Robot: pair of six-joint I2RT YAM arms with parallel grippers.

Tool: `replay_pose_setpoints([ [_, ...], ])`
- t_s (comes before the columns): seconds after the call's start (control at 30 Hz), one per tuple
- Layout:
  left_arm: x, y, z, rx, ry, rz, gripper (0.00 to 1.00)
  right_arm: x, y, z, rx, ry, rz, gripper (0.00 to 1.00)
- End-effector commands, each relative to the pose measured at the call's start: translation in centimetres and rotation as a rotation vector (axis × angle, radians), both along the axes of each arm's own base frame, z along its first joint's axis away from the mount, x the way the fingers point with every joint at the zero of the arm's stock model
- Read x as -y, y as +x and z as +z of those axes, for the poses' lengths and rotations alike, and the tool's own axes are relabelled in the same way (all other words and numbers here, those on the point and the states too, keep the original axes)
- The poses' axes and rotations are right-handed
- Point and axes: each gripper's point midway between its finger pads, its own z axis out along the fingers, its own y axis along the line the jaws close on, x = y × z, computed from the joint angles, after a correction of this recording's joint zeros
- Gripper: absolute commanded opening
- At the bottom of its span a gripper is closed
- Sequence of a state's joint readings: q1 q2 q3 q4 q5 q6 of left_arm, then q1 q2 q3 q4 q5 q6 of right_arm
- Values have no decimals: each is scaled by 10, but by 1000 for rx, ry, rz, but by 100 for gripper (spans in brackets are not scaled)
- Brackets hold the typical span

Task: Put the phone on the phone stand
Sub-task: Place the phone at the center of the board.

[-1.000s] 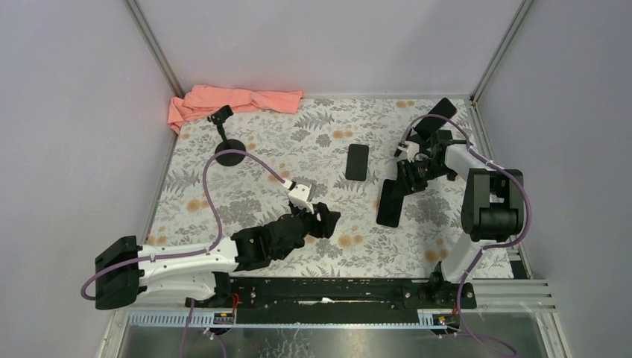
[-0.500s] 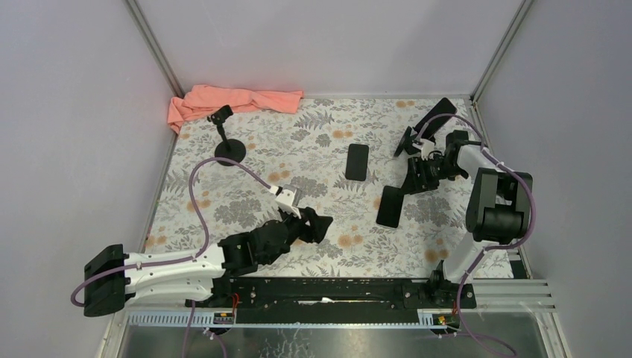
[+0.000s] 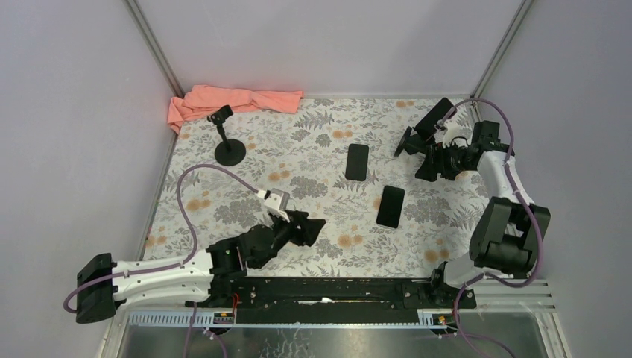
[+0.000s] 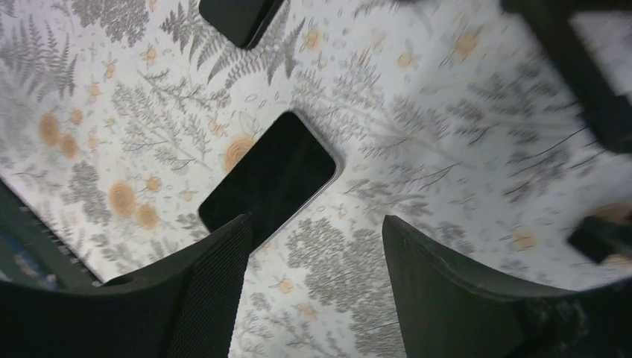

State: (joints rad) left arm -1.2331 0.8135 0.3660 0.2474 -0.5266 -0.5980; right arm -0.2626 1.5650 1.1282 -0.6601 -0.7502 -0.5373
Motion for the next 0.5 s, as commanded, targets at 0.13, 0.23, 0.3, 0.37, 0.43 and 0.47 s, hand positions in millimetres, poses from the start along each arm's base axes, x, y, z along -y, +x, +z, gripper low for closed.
replay_pose_setpoints([
  [0.13, -18, -4, 2, 1, -105, 20, 75, 31, 40, 34, 366, -297, 236, 81],
  [0.23, -21, -7, 0, -7, -133, 20, 82, 46, 55, 25, 389, -403, 343, 85],
  [0.3, -22, -7, -2, -12, -147, 22, 88, 59, 69, 20, 390, -468, 366, 86],
  [0.37, -24, -8, -4, -22, -159, 29, 97, 69, 83, 19, 390, -504, 370, 86],
  [0.43, -24, -8, -6, -28, -170, 29, 99, 73, 94, 16, 389, -528, 394, 86],
  [0.47, -25, -9, -8, -32, -170, 28, 99, 74, 98, 13, 383, -540, 406, 86],
])
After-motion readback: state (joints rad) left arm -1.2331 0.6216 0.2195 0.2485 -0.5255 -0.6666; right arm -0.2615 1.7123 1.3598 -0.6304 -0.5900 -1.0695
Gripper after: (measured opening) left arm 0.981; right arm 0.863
